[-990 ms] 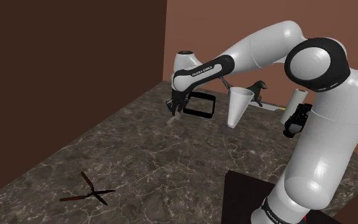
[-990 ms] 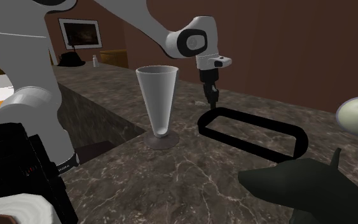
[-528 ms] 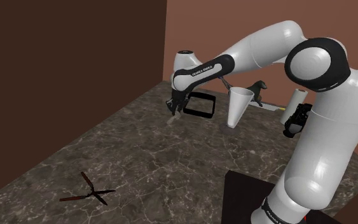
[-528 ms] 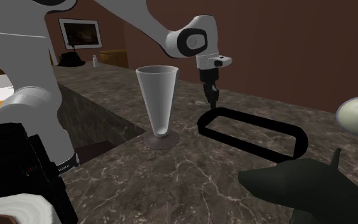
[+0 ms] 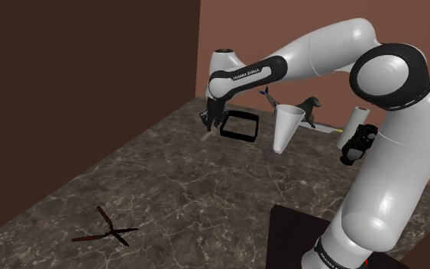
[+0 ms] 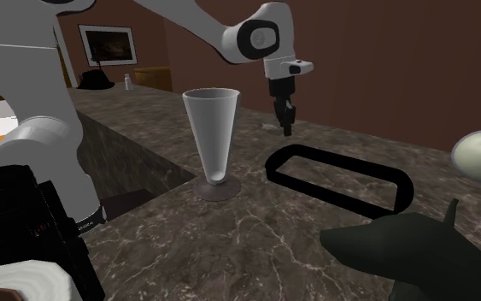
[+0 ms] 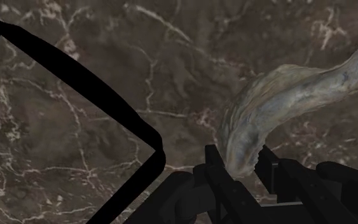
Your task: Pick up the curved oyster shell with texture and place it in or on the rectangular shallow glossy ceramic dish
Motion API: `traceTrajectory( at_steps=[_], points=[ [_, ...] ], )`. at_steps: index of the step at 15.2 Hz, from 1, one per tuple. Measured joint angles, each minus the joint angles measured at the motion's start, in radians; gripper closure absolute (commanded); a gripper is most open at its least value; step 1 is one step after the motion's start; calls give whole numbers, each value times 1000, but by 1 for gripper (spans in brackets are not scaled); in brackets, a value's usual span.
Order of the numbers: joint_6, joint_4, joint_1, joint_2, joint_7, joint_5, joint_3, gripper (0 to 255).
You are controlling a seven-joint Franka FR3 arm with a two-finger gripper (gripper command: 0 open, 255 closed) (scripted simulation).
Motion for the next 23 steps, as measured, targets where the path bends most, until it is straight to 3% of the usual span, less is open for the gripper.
traceTrajectory(
  at_steps=[11, 23],
  points=[
    [-139, 102, 1, -38, -17, 9, 1, 255],
    [-150, 238, -136, 67, -282, 69, -107, 255]
  ],
)
